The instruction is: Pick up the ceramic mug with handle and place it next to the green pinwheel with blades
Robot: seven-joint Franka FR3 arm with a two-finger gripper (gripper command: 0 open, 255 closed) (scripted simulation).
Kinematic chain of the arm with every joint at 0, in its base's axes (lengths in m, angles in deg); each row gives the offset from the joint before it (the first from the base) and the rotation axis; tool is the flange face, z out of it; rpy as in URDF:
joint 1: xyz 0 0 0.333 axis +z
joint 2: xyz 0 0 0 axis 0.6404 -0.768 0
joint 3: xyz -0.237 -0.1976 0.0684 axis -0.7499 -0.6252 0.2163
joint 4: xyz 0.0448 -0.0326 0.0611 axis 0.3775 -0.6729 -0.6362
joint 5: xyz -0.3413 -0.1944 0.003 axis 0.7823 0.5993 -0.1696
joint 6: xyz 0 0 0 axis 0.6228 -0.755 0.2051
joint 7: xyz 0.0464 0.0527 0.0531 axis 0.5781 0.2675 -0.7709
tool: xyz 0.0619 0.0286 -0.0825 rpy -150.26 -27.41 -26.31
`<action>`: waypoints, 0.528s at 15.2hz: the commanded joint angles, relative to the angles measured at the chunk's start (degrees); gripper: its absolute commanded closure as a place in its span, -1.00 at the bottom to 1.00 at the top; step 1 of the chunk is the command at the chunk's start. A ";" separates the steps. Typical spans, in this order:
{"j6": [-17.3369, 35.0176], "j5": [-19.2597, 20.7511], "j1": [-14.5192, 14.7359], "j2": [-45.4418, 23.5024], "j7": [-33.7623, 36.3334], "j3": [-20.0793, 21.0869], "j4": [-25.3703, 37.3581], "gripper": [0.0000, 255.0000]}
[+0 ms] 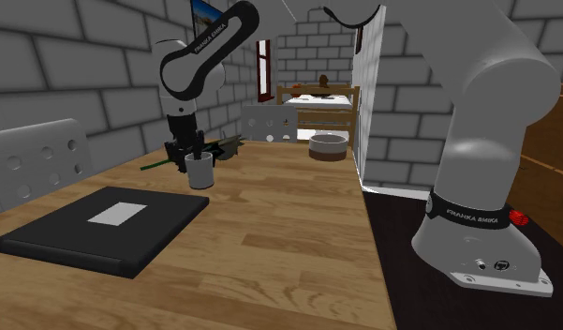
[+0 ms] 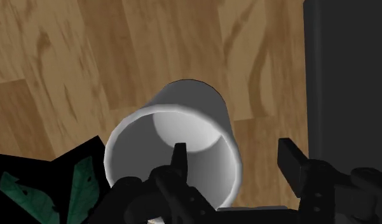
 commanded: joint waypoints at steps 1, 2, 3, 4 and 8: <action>0.00 0.00 0.00 0.00 0.00 0.00 0.01 -1.00; 0.00 0.00 0.00 0.00 0.00 0.00 0.01 -1.00; 0.00 0.00 0.00 0.00 0.00 0.00 0.01 -1.00; 0.00 0.00 0.00 0.00 0.00 0.00 0.01 -1.00; -4.98 -1.48 -0.34 3.90 -0.86 1.09 1.20 -1.00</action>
